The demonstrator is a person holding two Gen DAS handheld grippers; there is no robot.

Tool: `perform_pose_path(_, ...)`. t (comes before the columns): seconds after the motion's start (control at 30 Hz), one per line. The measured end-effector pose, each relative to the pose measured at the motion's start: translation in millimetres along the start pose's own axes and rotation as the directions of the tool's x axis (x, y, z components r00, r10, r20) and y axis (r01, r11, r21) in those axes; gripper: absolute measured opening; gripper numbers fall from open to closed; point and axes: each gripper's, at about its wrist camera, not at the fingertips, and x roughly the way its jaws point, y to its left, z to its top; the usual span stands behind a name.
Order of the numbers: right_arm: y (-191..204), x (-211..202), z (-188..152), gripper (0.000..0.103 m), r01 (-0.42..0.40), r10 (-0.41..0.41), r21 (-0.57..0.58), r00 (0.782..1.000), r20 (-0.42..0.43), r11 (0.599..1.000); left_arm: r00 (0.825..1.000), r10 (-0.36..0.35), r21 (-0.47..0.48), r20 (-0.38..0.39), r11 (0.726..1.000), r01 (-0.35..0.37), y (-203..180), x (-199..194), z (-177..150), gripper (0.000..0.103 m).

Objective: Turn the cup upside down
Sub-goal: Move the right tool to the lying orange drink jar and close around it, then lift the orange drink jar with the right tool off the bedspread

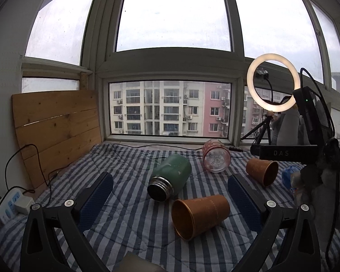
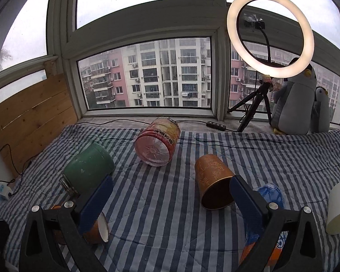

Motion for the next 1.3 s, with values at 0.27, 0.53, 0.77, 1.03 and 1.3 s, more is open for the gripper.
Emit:
perform_pose_path(0.27, 27, 93, 34, 0.101, 0.003, 0.004, 0.052, 0.991, -0.135, 0.999, 0.999, 0.042, -0.097, 0.018, 0.994, -0.04, 40, 19, 5, 0.102)
perform_pose_path(0.53, 44, 141, 49, 0.101, 0.057, -0.049, 0.062, 0.99, -0.135, 0.996, 1.0, 0.031, -0.063, 0.003, 0.998, -0.03, 35, 27, -4, 0.102)
perform_pose_path(0.77, 49, 185, 48, 0.101, 0.105, -0.089, 0.07, 0.974, -0.207, 0.992, 1.0, 0.014, -0.047, 0.006, 0.999, -0.014, 30, 24, -5, 0.102)
perform_pose_path(1.03, 35, 202, 46, 0.099, 0.196, -0.168, 0.099, 0.957, -0.236, 0.976, 1.0, 0.01, -0.039, 0.02, 0.999, -0.009, 30, 20, -5, 0.102)
perform_pose_path(1.3, 23, 203, 43, 0.085, 0.162, -0.113, 0.145, 0.948, -0.297, 0.976, 1.0, 0.015, -0.031, 0.02, 0.999, -0.014, 31, 22, -5, 0.102)
